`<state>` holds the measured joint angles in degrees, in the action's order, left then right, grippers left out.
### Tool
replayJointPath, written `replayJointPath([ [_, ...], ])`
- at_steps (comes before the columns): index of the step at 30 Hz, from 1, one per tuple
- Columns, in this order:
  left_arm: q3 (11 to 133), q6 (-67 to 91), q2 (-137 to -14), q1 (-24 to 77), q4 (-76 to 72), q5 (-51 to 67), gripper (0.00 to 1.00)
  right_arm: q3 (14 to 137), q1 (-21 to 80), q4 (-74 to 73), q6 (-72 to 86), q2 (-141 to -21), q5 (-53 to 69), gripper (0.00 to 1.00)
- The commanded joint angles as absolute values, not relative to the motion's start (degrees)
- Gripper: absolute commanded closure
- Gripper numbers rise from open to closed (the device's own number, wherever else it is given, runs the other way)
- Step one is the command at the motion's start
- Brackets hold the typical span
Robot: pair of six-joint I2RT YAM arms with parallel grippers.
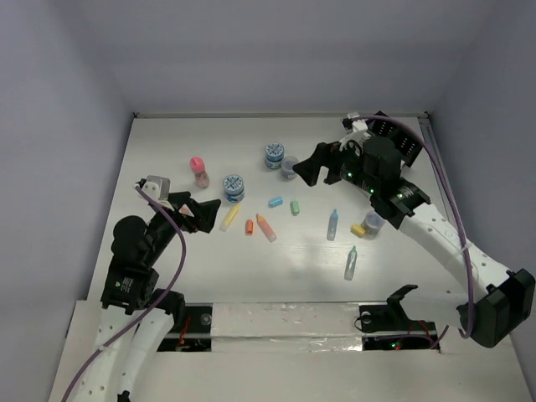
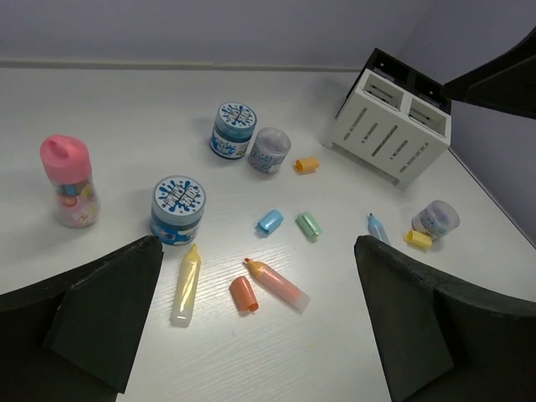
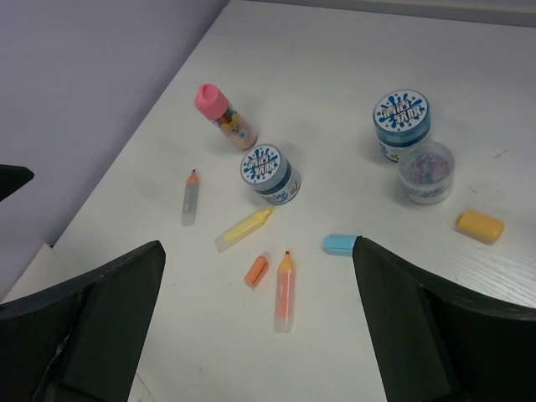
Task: Sort the stationery into containers
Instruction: Pick up the stationery from the center of the board.
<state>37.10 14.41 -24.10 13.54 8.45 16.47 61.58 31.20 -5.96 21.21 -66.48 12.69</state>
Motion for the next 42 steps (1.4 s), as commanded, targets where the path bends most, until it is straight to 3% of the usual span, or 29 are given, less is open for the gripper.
replayJointPath([
  [1,38.76,13.89,-23.73,13.89,5.98,17.22,0.01,66.7,31.73,-3.61,20.75,-67.93,14.41,0.0],
  [5,38.67,14.15,-23.91,13.89,5.89,17.66,0.01,70.03,31.73,-2.29,19.69,-72.41,14.41,0.0],
  [13,38.06,14.41,-22.85,13.89,5.19,18.89,0.01,86.38,32.87,-8.16,14.6,-94.44,12.49,0.0],
  [19,37.79,14.41,-22.85,14.41,4.75,19.78,0.01,102.55,33.93,-14.22,8.98,-108.53,6.16,0.0],
  [23,37.79,14.5,-23.29,15.12,4.83,19.42,0.01,111.43,35.07,-18.18,5.63,-118.71,-5.84,0.0],
  [33,37.79,14.24,-23.2,15.82,4.92,18.98,0.01,123.83,35.6,-23.55,3.69,-131.39,-13.01,0.0],
  [42,37.71,14.24,-23.47,15.82,4.75,19.77,0.01,124.54,35.6,-23.29,3.6,-134.91,-17.05,0.0],
])
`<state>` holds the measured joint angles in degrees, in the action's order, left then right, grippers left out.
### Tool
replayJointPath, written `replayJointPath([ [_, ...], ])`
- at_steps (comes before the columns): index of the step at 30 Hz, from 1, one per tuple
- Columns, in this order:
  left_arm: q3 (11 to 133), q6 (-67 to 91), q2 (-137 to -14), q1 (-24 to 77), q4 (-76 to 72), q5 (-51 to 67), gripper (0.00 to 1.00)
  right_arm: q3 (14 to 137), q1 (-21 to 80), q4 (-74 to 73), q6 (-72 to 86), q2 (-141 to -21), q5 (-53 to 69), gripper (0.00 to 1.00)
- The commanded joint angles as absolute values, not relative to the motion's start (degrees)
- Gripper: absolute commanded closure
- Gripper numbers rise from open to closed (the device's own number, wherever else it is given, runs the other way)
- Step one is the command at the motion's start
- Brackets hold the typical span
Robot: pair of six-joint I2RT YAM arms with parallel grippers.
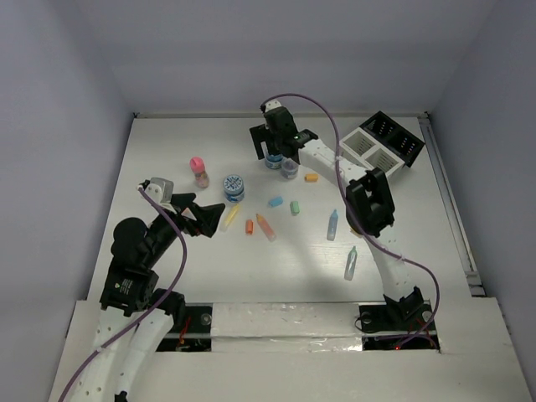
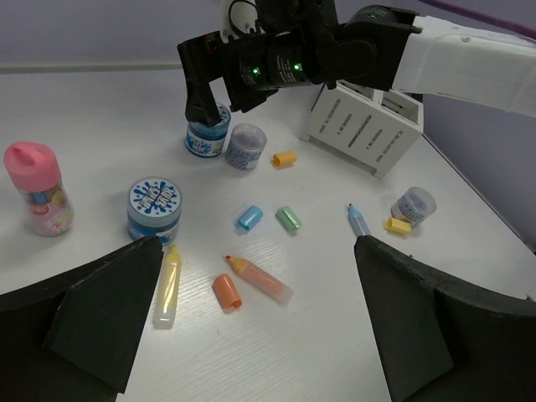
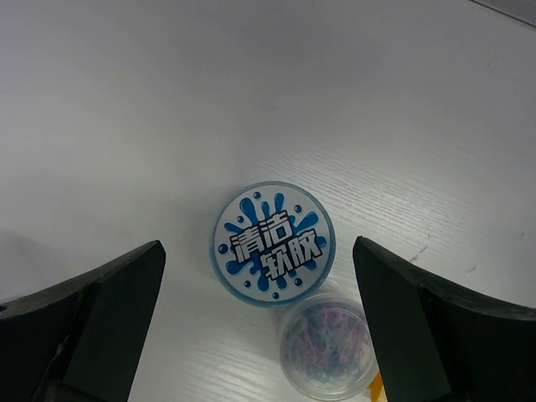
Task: Sort the stationery into containers
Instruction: Pick up the stationery from the center of the board.
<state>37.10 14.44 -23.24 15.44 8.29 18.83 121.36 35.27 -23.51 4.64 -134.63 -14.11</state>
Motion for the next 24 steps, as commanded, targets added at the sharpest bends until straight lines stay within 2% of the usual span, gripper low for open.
replayJointPath([
  [1,37.71,14.24,-23.47,15.82,4.75,19.86,0.01,124.54,35.6,-23.2,3.69,-135.09,-16.79,0.0],
  [17,37.62,13.98,-23.73,15.82,4.75,20.3,0.01,124.8,35.07,-22.41,5.54,-137.99,-15.65,0.0],
  [19,37.62,13.97,-23.64,15.82,4.75,20.3,0.01,124.98,35.07,-22.5,5.54,-138.16,-15.21,0.05],
  [20,37.7,13.97,-23.64,15.82,4.66,20.3,0.01,125.07,35.07,-22.76,5.62,-138.25,-15.12,0.15],
  [24,37.62,14.06,-23.64,15.82,4.66,20.3,0.01,124.81,35.07,-22.85,6.15,-138.43,-15.21,0.17],
])
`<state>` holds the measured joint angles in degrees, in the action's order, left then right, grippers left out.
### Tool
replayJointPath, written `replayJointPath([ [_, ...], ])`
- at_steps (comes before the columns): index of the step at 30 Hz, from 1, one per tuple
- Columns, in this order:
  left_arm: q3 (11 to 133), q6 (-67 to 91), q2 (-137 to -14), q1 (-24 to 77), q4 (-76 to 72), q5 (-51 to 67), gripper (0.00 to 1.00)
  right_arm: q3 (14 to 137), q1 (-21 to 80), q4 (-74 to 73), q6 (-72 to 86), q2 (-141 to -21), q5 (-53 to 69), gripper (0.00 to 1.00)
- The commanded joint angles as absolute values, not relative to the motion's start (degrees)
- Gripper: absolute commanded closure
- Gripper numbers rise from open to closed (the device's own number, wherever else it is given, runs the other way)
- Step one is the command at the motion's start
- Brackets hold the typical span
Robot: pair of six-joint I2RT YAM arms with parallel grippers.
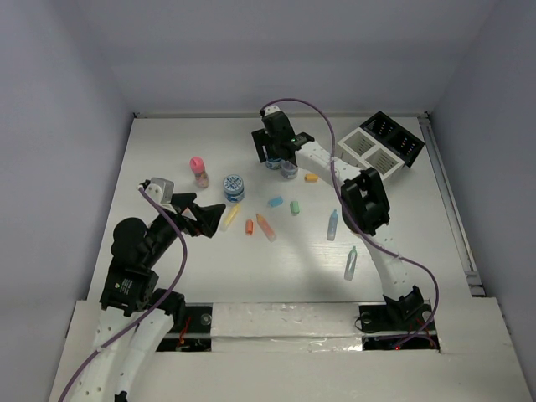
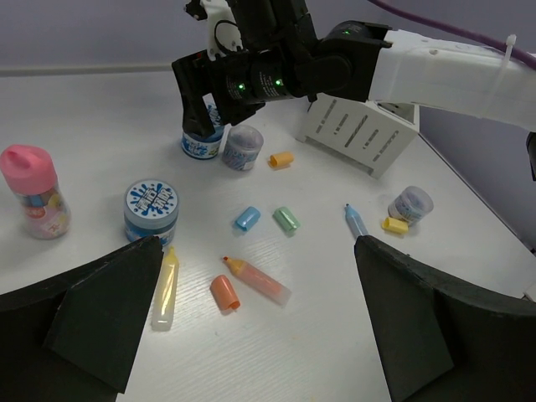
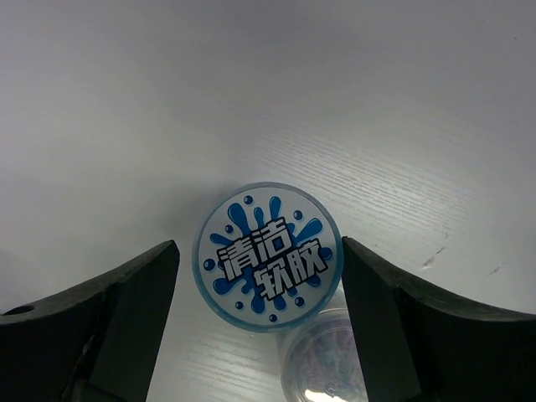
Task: Sort the stationery into containers
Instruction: Pick up the stationery from the center of the board, then place the stationery in the storage box.
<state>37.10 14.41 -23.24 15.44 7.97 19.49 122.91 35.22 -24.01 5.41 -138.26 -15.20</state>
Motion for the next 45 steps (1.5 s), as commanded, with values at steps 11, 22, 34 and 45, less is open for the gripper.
replayJointPath([
  [11,37.71,13.97,-23.82,15.82,4.66,20.13,0.01,118.22,35.07,-10.04,7.3,-129.93,-15.21,0.62],
  [22,37.71,13.89,-23.03,15.82,4.22,21.09,0.01,103.64,21.72,-6.5,10.01,-106.29,-19.25,0.64],
  [34,37.44,14.06,-22.85,15.82,4.04,22.15,0.01,95.71,9.06,-8.61,5.54,-99.58,-28.83,0.64],
  [45,37.35,14.06,-22.85,16.35,4.04,22.41,0.01,98.25,3.43,-8.52,4.4,-105.37,-24.17,0.65],
])
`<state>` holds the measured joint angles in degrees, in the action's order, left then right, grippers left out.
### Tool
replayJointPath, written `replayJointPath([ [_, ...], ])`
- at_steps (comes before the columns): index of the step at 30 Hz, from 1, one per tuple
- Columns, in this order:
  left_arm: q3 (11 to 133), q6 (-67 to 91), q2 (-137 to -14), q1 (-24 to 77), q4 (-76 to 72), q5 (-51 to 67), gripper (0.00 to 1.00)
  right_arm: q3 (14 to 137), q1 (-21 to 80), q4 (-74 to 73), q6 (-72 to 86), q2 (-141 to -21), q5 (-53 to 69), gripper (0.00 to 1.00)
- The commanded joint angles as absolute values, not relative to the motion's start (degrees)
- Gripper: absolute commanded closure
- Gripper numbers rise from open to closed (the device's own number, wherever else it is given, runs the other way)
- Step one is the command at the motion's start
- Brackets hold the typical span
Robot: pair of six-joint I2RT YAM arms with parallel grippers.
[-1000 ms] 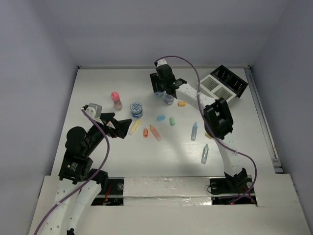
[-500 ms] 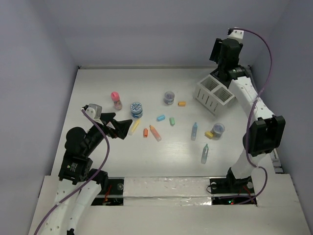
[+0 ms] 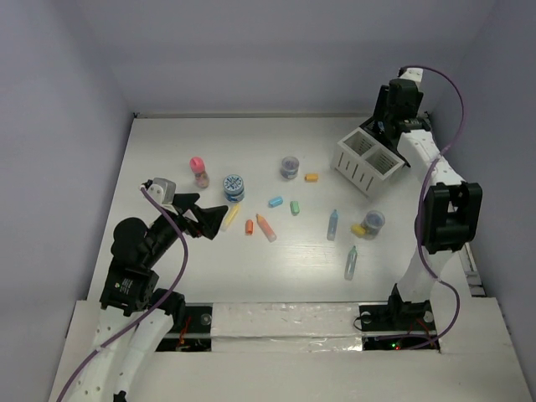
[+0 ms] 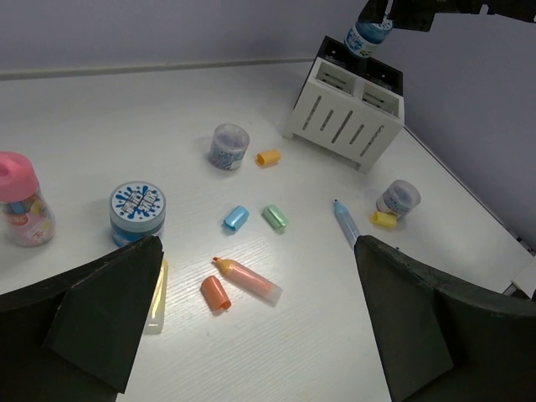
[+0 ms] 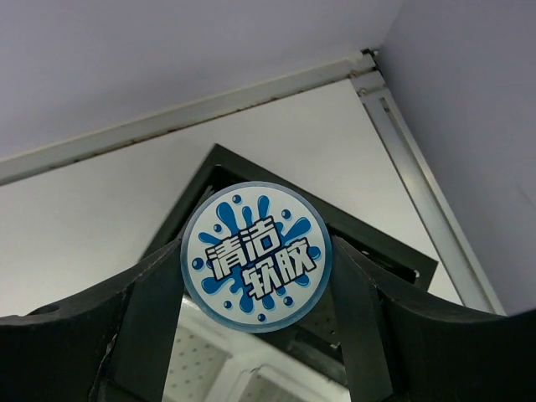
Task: Sort the stationery into containers
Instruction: Place the stationery in the storage box.
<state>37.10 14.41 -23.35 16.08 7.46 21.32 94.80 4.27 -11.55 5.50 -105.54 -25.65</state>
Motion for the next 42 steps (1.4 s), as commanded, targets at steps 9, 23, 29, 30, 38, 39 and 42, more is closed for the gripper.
replayJointPath([
  [9,37.44,13.97,-23.03,16.35,4.13,22.41,0.01,100.28,2.9,-8.61,3.43,-109.68,-23.38,0.65],
  [23,37.53,13.97,-23.82,16.35,4.04,22.94,0.01,101.87,2.9,-9.58,3.16,-112.15,-20.83,0.59],
  [29,37.44,13.97,-23.99,16.35,3.96,23.2,0.01,101.69,2.9,-10.1,3.95,-111.89,-20.57,0.15],
  [30,37.44,13.97,-23.99,16.35,3.96,23.2,0.01,101.78,2.9,-10.11,4.22,-111.45,-20.48,0.14],
  [38,37.44,13.97,-23.99,16.35,3.78,23.55,0.01,101.43,2.9,-12.3,6.41,-104.86,-13.64,0.12],
  [39,37.44,13.97,-23.99,16.35,3.78,23.55,0.01,100.82,3.51,-12.65,7.2,-103.98,-12.06,0.12],
  [42,37.53,13.97,-23.99,16.35,3.78,23.2,0.01,99.23,7.37,-13.01,8.52,-100.82,-6.44,0.12],
])
